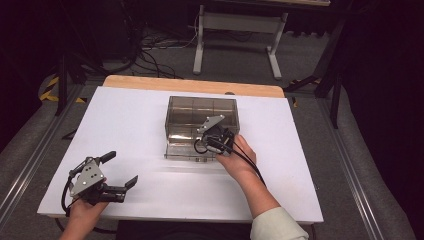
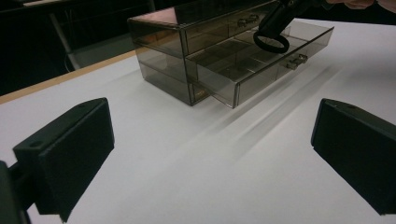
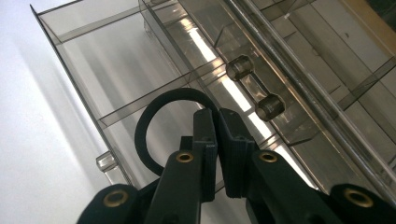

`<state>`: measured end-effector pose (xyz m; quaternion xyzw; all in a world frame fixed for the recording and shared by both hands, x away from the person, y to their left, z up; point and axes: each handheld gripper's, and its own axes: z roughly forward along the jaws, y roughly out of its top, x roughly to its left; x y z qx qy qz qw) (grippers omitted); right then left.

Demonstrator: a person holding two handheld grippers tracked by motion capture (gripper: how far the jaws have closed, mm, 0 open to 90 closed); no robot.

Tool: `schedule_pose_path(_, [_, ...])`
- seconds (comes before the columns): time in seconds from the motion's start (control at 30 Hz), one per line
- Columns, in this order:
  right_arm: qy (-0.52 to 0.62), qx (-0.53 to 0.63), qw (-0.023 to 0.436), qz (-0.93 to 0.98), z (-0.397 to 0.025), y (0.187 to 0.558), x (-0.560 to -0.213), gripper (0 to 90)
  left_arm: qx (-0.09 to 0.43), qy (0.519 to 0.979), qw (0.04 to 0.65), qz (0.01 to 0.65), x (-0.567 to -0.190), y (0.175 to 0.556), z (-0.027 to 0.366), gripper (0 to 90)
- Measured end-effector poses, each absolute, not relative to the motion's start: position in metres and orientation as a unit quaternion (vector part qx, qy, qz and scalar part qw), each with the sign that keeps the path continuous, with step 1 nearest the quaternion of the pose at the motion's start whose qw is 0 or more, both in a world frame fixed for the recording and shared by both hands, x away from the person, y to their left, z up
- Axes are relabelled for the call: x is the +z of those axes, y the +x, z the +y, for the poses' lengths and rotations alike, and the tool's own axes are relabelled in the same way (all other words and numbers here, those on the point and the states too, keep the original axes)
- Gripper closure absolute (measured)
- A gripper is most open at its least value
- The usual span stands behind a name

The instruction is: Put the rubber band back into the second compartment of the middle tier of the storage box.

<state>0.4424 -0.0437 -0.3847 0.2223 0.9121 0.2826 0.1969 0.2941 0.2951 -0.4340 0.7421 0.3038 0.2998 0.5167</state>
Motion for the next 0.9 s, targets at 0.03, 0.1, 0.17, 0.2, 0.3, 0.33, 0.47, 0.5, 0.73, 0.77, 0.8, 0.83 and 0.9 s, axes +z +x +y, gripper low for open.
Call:
schedule_pose_path(0.03, [0.222,0.282,0.196,0.912,-0.043,0.443,-0.385,86.0,0.3,0.742,0.517,0.304,-0.434,0.294,0.295,0.3])
schedule_pose_path(0.1, [0.22,0.278,0.196,0.914,-0.043,0.443,-0.386,86.0,0.299,0.743,0.516,0.303,-0.434,0.294,0.295,0.2])
schedule_pose_path(0.17, [0.219,0.273,0.198,0.916,-0.042,0.443,-0.387,86.0,0.299,0.742,0.517,0.304,-0.434,0.294,0.295,0.2])
schedule_pose_path(0.2, [0.218,0.271,0.196,0.917,-0.042,0.444,-0.388,86.0,0.293,0.742,0.521,0.305,-0.434,0.294,0.294,0.2])
schedule_pose_path(0.3, [0.219,0.267,0.194,0.918,-0.041,0.444,-0.389,86.0,0.296,0.742,0.519,0.303,-0.434,0.294,0.295,0.2])
schedule_pose_path(0.33, [0.219,0.266,0.193,0.919,-0.041,0.445,-0.39,86.0,0.299,0.742,0.518,0.304,-0.434,0.294,0.295,0.2])
schedule_pose_path(0.47, [0.216,0.264,0.186,0.921,-0.04,0.445,-0.391,85.8,0.292,0.741,0.521,0.306,-0.434,0.293,0.294,0.2])
schedule_pose_path(0.5, [0.217,0.263,0.183,0.922,-0.04,0.445,-0.392,85.6,0.292,0.741,0.521,0.306,-0.434,0.293,0.294,0.2])
schedule_pose_path(0.73, [0.215,0.261,0.189,0.922,-0.04,0.445,-0.392,81.0,0.293,0.742,0.521,0.304,-0.434,0.294,0.295,0.2])
schedule_pose_path(0.77, [0.213,0.265,0.191,0.921,-0.041,0.444,-0.391,81.0,0.293,0.742,0.521,0.304,-0.434,0.294,0.295,0.3])
schedule_pose_path(0.8, [0.21,0.27,0.195,0.919,-0.041,0.442,-0.389,81.2,0.293,0.742,0.521,0.304,-0.434,0.294,0.295,0.2])
schedule_pose_path(0.83, [0.21,0.278,0.195,0.917,-0.042,0.441,-0.386,82.0,0.293,0.741,0.521,0.305,-0.434,0.294,0.295,0.2])
schedule_pose_path(0.9, [0.207,0.294,0.193,0.913,-0.045,0.438,-0.381,85.8,0.293,0.741,0.521,0.304,-0.434,0.294,0.295,0.2])
